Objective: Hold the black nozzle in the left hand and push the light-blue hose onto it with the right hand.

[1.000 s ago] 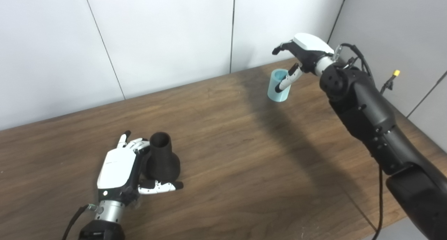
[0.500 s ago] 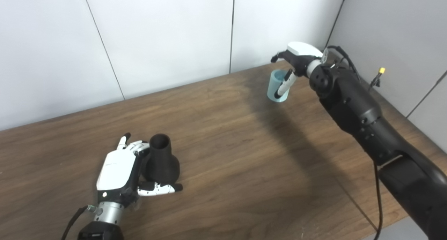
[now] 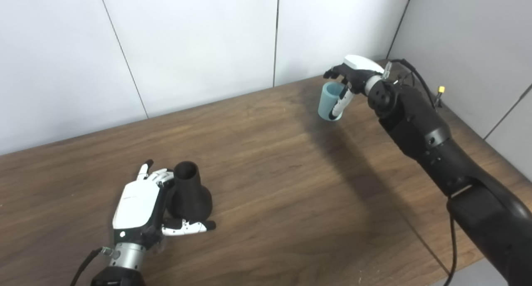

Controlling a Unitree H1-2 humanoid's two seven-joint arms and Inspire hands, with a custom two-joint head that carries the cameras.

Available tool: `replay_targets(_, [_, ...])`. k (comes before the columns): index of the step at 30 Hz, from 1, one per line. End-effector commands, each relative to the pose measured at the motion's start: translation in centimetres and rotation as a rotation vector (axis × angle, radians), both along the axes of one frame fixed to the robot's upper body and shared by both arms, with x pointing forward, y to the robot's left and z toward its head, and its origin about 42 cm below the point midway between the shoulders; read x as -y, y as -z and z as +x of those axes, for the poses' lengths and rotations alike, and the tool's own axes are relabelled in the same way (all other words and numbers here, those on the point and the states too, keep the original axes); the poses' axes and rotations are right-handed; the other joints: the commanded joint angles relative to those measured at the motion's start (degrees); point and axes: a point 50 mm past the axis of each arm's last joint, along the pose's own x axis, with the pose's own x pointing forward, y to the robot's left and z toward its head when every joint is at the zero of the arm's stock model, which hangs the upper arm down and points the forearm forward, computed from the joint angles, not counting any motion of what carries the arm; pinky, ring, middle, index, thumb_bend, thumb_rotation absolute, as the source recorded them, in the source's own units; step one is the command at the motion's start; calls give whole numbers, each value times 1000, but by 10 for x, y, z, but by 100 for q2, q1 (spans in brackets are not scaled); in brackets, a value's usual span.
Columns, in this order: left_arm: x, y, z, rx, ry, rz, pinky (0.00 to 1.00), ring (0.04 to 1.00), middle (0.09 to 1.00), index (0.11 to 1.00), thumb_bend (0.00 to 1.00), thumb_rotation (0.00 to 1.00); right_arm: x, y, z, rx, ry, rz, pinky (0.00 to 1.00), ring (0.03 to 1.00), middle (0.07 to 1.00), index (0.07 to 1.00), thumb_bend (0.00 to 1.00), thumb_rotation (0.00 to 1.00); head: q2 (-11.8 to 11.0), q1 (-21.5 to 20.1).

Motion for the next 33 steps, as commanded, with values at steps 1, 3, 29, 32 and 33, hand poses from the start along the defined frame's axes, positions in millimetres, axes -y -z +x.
replay_targets(1, [-11, 23, -16, -58, -24, 18, 1000, 813, 717, 483, 523, 48, 8, -28, 4, 84, -3, -23, 643, 754, 832, 817, 890, 62, 2, -3])
replay_targets(3, [-12, 22, -16, -56, -25, 19, 1000, 814, 718, 483, 523, 48, 8, -27, 4, 88, -2, -4, 634, 733, 821, 818, 886, 45, 14, 9])
replay_targets(29, [-8, 21, -17, -56, -16, 29, 1000, 820, 719, 483, 523, 48, 15, -20, 1, 121, -77, -62, 545, 532, 534, 465, 520, 0, 121, 180])
replay_targets(32, [-8, 21, -17, -53, -15, 22, 1000, 818, 717, 483, 523, 48, 15, -20, 1, 147, -76, -57, 446, 435, 489, 494, 520, 0, 127, 191])
replay_targets(33, [-7, 21, -17, -50, -15, 18, 1000, 816, 716, 483, 523, 48, 15, -20, 1, 153, -74, -56, 423, 417, 485, 504, 519, 0, 131, 191])
